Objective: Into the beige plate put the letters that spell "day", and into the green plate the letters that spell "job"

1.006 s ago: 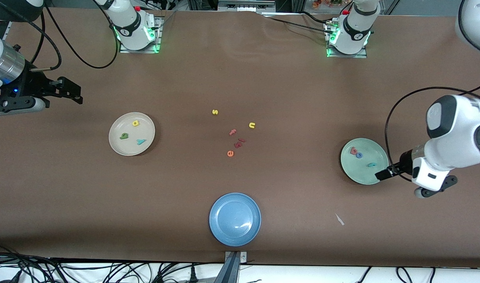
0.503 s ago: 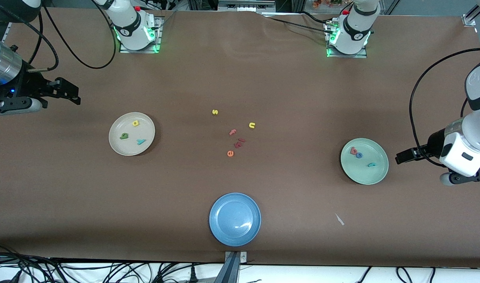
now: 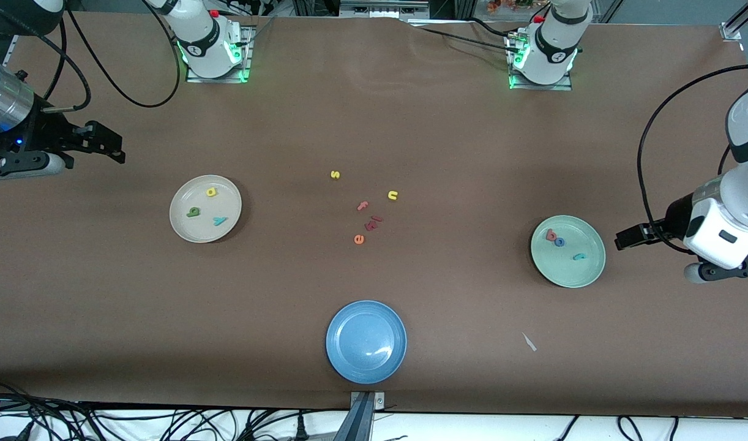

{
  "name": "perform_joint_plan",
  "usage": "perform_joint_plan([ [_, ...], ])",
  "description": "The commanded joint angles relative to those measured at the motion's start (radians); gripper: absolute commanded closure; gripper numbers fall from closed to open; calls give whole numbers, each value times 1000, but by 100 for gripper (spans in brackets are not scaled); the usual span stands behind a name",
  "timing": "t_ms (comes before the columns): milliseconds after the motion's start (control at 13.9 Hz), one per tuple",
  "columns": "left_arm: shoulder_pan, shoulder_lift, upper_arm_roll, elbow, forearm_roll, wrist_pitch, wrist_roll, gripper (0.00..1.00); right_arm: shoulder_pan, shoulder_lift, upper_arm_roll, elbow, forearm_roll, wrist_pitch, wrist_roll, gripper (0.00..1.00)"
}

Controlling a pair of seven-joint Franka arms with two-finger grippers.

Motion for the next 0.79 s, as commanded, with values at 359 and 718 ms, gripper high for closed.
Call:
perform_joint_plan([
  [359,-353,-106,561,-10,-305,-22,247,0,-8,-12,4,-15,-13,8,-4,0],
  [718,-355,-110,558,-13,-296,-30,237,0,-9,-12,4,-15,-13,8,-4,0],
])
